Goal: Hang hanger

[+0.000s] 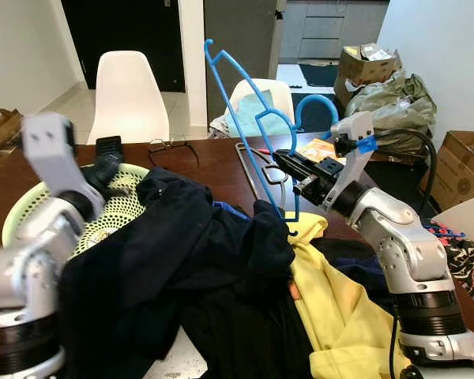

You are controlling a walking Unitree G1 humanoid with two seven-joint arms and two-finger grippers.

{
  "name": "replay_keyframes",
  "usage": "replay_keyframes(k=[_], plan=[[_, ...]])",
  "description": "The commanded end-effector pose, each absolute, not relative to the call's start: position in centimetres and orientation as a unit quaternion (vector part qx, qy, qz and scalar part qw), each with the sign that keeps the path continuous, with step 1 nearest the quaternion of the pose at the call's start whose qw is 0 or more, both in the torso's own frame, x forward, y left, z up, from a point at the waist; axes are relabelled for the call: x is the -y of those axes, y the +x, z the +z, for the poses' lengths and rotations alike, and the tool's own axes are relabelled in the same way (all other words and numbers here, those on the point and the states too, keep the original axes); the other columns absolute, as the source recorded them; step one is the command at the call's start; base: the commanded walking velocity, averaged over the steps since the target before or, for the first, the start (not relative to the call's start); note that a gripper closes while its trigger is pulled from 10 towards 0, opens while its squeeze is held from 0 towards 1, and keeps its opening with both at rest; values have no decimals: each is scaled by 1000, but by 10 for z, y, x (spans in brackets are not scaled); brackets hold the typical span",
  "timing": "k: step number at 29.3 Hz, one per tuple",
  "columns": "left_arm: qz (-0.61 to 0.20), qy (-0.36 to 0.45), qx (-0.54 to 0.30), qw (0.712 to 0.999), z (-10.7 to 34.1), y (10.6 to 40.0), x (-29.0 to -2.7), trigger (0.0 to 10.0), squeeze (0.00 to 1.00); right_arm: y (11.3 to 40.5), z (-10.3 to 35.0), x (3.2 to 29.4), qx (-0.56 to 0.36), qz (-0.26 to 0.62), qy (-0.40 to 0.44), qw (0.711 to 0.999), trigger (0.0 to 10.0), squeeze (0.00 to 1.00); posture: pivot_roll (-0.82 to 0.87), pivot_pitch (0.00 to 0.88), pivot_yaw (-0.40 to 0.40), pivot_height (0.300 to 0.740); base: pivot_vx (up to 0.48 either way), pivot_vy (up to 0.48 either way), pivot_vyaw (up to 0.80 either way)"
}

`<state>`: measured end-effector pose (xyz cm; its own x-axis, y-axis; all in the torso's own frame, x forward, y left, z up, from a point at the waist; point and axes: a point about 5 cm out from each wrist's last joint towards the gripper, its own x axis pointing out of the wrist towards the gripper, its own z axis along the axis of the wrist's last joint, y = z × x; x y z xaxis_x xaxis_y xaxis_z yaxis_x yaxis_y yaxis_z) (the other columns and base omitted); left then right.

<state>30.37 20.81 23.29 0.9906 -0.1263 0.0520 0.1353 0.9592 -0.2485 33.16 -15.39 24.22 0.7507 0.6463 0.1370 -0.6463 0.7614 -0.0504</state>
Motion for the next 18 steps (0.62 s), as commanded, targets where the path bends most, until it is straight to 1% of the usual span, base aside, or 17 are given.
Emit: replay_keyframes(k=[1, 5, 13, 18], plan=[[-83, -140, 21, 987, 231, 304, -205, 10000, 1000, 332, 247, 152, 84, 347, -3, 934, 10000, 0, -10, 0, -5, 740, 0, 0, 0], [-113, -160, 5, 981, 218, 309, -199, 10000, 1000, 331, 247, 151, 83, 348, -4, 934, 10000, 0, -20, 0, -8, 740, 0, 0, 0], [-118, -166, -22, 979, 205, 315, -201, 10000, 1000, 331, 248, 153, 83, 347, -5, 934, 10000, 0, -25, 0, -6, 740, 0, 0, 0], [-177, -178, -108, 962, 169, 307, -191, 10000, 1000, 329, 248, 154, 82, 347, -8, 934, 10000, 0, -27, 0, -3, 740, 0, 0, 0]])
